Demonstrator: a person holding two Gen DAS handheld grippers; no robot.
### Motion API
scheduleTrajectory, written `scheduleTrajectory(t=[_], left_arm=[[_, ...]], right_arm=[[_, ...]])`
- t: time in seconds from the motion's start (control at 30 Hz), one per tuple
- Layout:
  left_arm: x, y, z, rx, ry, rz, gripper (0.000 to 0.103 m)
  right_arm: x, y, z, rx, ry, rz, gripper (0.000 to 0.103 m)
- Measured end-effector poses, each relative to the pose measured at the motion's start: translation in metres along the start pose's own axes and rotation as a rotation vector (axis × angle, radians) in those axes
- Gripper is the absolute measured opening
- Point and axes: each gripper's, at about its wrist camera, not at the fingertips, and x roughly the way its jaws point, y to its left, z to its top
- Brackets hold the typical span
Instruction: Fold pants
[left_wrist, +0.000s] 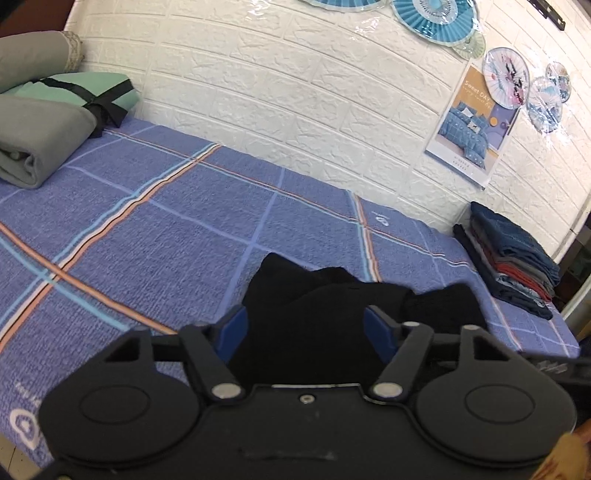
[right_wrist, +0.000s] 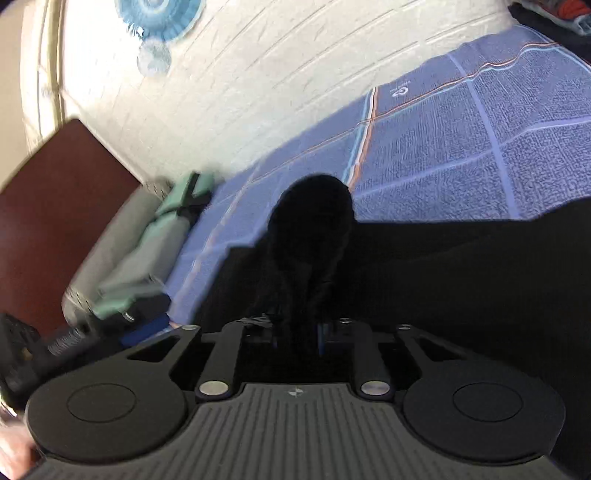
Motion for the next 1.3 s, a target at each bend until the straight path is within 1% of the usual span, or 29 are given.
scheduleTrajectory(t=[0.1,0.17,0.27,0.37,0.43,0.5,0.57,0.6,0.67,0.7,0.73,0.77,0.8,0.87,0.93,1.0,1.13,1.2,1.23,1.27,1.3], left_arm=[[0.004,-0.01,0.004,0.014,0.005,-0.04,0.061],[0.008,-0.018,0.002,0.032,0.013,-0.072,0.061],[0.018,-0.03,-0.005,0.051,0.046,-0.121,0.061],[0.027,-0.039,-0.014,0.073,0.087,-0.146,0.061],[0.032,-0.044,-0.019,0.09,0.113,-0.152,0.06],[0.036,-0.048,-0.021,0.11,0.126,-0.15,0.057],[0.034,-0.051,-0.019,0.124,0.114,-0.15,0.057],[0.033,-0.051,-0.018,0.127,0.107,-0.15,0.057],[0.033,-0.053,-0.014,0.136,0.1,-0.153,0.057],[0.034,-0.054,-0.011,0.14,0.099,-0.156,0.057],[0.035,-0.057,-0.008,0.149,0.099,-0.163,0.057],[0.038,-0.061,-0.006,0.165,0.099,-0.172,0.057],[0.041,-0.066,-0.003,0.181,0.099,-0.182,0.057],[0.049,-0.077,0.004,0.228,0.085,-0.204,0.057],[0.059,-0.083,0.009,0.261,0.072,-0.193,0.057],[0.074,-0.083,0.014,0.256,0.086,-0.174,0.057],[0.097,-0.066,0.023,0.211,0.1,-0.105,0.058],[0.108,-0.052,0.026,0.159,0.137,-0.102,0.058],[0.114,-0.045,0.028,0.122,0.156,-0.105,0.058],[0.118,-0.041,0.029,0.096,0.17,-0.104,0.058],[0.122,-0.038,0.03,0.078,0.179,-0.104,0.059]], right_arm=[[-0.029,0.019,0.006,-0.077,-0.079,0.044,0.029],[-0.051,0.025,0.007,-0.115,-0.128,0.039,0.029],[-0.078,0.011,0.006,-0.109,-0.162,-0.031,0.029],[-0.097,-0.019,-0.003,-0.029,-0.173,-0.136,0.03],[-0.098,-0.039,-0.011,0.037,-0.156,-0.19,0.032],[-0.093,-0.05,-0.016,0.076,-0.109,-0.223,0.044],[-0.098,-0.049,-0.017,0.07,-0.122,-0.247,0.063],[-0.107,-0.05,-0.018,0.054,-0.142,-0.263,0.068],[-0.121,-0.043,-0.016,0.017,-0.218,-0.327,0.069],[-0.128,-0.038,-0.014,-0.006,-0.261,-0.354,0.067],[-0.133,-0.035,-0.011,-0.032,-0.29,-0.36,0.06],[-0.135,-0.03,-0.007,-0.056,-0.304,-0.341,0.049],[-0.135,-0.027,-0.005,-0.076,-0.307,-0.311,0.047],[-0.124,-0.019,0.0,-0.126,-0.294,-0.264,0.047],[-0.107,-0.014,0.004,-0.16,-0.274,-0.264,0.047],[-0.092,-0.015,0.006,-0.162,-0.264,-0.288,0.047],[-0.104,-0.017,0.003,-0.144,-0.303,-0.292,0.047],[-0.112,-0.02,0.002,-0.141,-0.32,-0.329,0.056],[-0.115,-0.024,0.002,-0.129,-0.323,-0.347,0.067],[-0.115,-0.028,0.003,-0.114,-0.322,-0.364,0.074],[-0.114,-0.032,0.004,-0.099,-0.315,-0.375,0.074]])
